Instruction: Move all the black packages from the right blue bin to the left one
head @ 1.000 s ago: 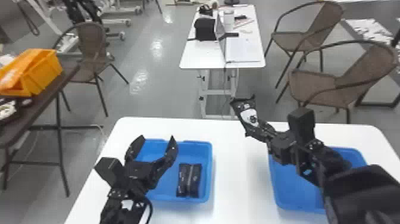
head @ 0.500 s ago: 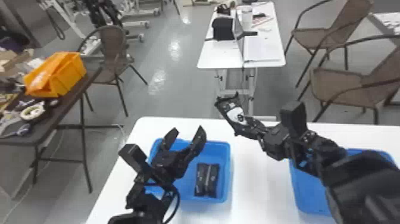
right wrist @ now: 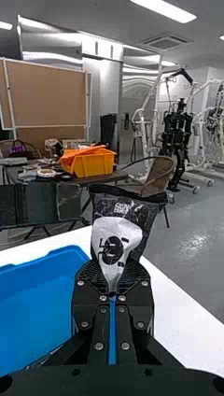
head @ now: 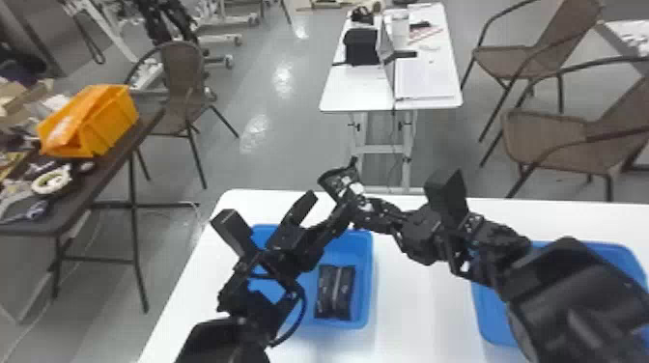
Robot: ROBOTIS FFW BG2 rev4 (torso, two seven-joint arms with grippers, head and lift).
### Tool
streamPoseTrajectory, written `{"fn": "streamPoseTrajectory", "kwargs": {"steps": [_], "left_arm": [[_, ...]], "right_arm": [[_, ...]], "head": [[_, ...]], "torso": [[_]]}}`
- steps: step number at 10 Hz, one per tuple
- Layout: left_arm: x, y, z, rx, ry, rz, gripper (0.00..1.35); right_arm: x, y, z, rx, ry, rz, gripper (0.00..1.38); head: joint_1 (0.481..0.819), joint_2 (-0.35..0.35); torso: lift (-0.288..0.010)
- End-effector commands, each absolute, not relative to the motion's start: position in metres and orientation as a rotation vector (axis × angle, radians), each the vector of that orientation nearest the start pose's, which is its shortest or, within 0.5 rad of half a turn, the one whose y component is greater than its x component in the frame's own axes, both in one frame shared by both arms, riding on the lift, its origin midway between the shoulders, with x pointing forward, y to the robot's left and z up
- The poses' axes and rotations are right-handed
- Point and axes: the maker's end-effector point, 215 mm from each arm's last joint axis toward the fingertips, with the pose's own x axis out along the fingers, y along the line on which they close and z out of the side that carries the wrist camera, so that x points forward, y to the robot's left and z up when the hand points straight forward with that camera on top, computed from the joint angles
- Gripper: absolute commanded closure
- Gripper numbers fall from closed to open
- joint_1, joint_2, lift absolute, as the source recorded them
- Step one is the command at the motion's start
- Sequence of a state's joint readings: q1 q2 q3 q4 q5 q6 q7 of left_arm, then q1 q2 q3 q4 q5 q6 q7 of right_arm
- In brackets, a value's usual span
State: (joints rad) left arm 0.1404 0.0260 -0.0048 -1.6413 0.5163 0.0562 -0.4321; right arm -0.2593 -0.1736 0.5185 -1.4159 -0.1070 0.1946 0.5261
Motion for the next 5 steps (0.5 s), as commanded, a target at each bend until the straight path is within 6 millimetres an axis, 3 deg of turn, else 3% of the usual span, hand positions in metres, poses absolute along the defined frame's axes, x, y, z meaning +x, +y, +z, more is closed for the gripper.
{"fn": "streamPoseTrajectory", "kwargs": {"steps": [1, 4, 5], "left_arm": [[0.5312, 0.1416, -0.3597, -0.510, 0.045, -0.435, 0.13], [0.5314, 0.1378, -0.3603, -0.500, 0.050, -0.443, 0.18], [0.5312, 0.1356, -0.3629, -0.491, 0.059, -0.443, 0.38]], "right_arm": [[0.5317, 0.0654, -0.3935, -0.167, 0.216, 1.006, 1.21], [0.5298, 0.0730, -0.3914, -0.170, 0.211, 1.026, 1.21], [0.5295, 0.0731, -0.3930, -0.166, 0.215, 1.025, 1.21]], "head": [[0.695, 0.202], [0.695, 0.215], [0.695, 0.216]], "torso": [[0.000], [0.000], [0.000]]}}
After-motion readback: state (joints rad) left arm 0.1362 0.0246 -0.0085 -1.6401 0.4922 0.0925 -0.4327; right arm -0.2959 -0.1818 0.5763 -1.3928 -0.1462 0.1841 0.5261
